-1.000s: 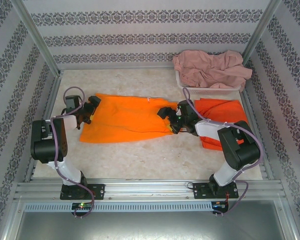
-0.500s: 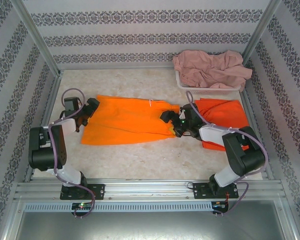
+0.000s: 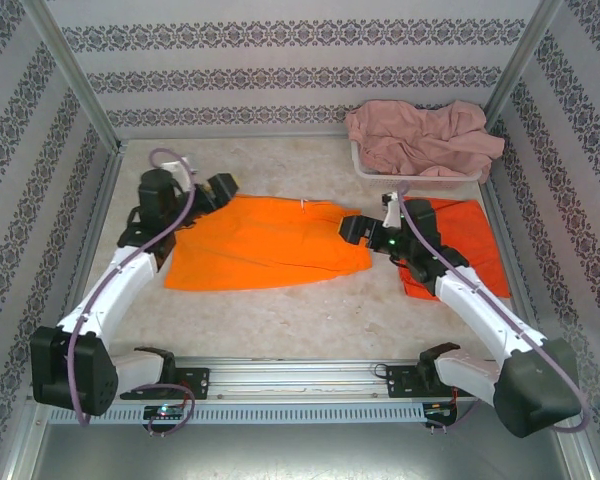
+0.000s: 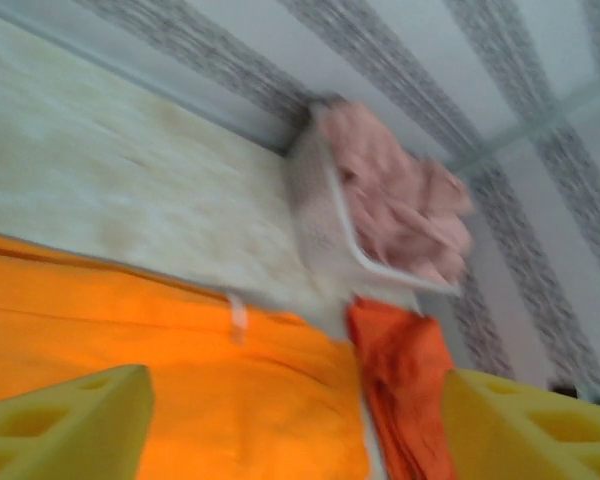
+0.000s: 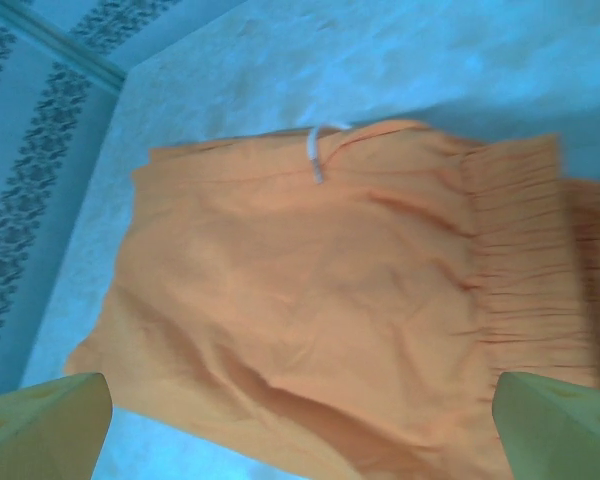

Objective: Fold and stack the shorts

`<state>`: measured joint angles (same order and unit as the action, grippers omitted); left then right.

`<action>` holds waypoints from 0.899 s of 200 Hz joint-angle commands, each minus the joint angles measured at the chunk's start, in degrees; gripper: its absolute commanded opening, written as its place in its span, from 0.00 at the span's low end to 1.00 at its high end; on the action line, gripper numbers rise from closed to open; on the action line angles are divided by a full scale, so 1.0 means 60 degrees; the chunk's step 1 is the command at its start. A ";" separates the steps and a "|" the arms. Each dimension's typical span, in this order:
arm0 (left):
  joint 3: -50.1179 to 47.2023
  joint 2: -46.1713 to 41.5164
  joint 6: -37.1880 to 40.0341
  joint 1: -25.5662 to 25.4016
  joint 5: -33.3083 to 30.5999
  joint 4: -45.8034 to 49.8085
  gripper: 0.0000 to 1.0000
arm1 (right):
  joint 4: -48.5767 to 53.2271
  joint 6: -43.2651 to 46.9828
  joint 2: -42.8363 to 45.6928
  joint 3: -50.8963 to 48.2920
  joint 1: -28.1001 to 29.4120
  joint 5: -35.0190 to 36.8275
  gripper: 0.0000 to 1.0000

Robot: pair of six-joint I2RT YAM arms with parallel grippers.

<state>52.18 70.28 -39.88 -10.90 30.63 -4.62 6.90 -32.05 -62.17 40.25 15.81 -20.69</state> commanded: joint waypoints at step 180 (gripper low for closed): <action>0.4117 0.9073 -0.1157 -0.4269 0.0936 -0.2167 0.00 | 0.1715 0.1521 -0.1704 0.0533 -0.2651 -0.2419 0.98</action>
<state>76.42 122.89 -47.92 -36.32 35.81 -16.29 18.55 -22.55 -70.67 41.63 0.10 -32.12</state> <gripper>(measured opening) 0.052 0.977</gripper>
